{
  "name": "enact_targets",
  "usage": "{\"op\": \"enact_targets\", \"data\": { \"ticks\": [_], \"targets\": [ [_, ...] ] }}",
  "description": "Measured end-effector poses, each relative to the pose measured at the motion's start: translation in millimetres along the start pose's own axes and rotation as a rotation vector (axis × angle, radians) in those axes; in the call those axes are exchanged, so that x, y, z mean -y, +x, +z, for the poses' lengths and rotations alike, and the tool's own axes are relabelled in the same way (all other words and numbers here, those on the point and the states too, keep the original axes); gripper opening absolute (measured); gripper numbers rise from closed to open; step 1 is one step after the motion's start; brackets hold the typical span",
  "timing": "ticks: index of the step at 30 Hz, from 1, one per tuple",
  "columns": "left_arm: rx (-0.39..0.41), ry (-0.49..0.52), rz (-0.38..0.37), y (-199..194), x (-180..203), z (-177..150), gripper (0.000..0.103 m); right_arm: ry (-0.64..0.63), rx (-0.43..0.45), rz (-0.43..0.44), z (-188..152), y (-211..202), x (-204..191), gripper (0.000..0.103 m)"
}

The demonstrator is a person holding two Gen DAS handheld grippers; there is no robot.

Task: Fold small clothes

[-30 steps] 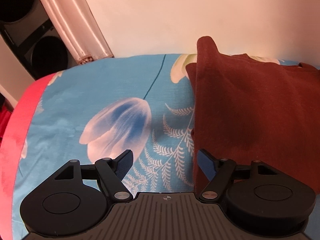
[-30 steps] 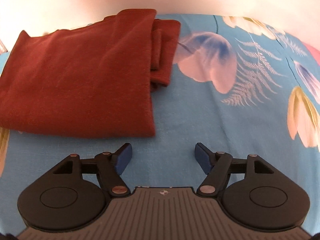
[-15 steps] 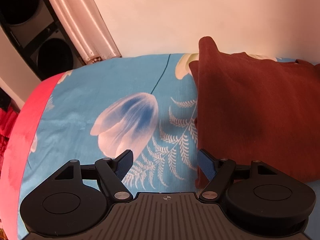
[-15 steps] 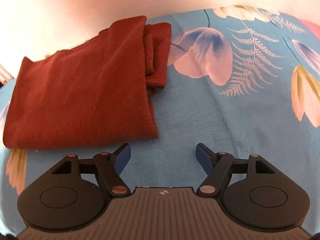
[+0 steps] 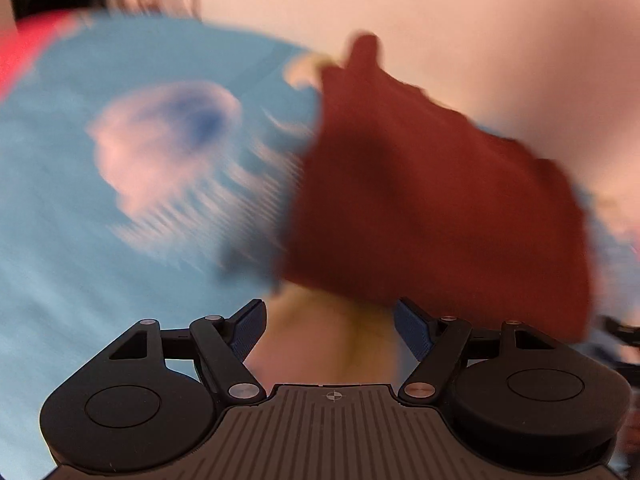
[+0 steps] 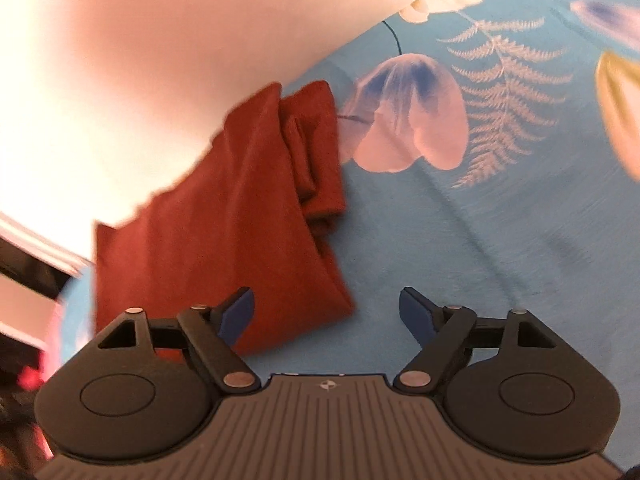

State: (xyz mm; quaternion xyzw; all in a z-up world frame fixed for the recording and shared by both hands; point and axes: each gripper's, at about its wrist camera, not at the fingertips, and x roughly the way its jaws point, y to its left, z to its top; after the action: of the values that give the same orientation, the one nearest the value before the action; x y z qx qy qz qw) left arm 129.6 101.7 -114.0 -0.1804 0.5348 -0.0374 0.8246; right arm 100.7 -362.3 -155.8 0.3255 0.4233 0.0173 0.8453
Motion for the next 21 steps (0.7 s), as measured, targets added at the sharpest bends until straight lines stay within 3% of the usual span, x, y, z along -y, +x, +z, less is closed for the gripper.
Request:
{"op": "enact_targets", "data": {
  "ticks": [3,7,13,21],
  "targets": [
    [-0.042,-0.054,-0.147,15.7,2.0,-6.1,0.103,0.064,0.006,0.068,5.2,6.3,5.8,0.086],
    [-0.096,-0.084,-0.244,39.2,11.3,-8.2,0.103,0.101,0.037,0.089,15.3,18.2,9.3,0.088],
    [-0.127,-0.195,-0.297,71.1,13.4,-0.7,0.103,0.185,0.088,0.138,31.3,32.3,20.0,0.093],
    [-0.111,-0.260,-0.329,85.4,23.9,10.9,0.103,0.110,0.004,0.218,52.8,60.6,10.0,0.098]
  ]
}}
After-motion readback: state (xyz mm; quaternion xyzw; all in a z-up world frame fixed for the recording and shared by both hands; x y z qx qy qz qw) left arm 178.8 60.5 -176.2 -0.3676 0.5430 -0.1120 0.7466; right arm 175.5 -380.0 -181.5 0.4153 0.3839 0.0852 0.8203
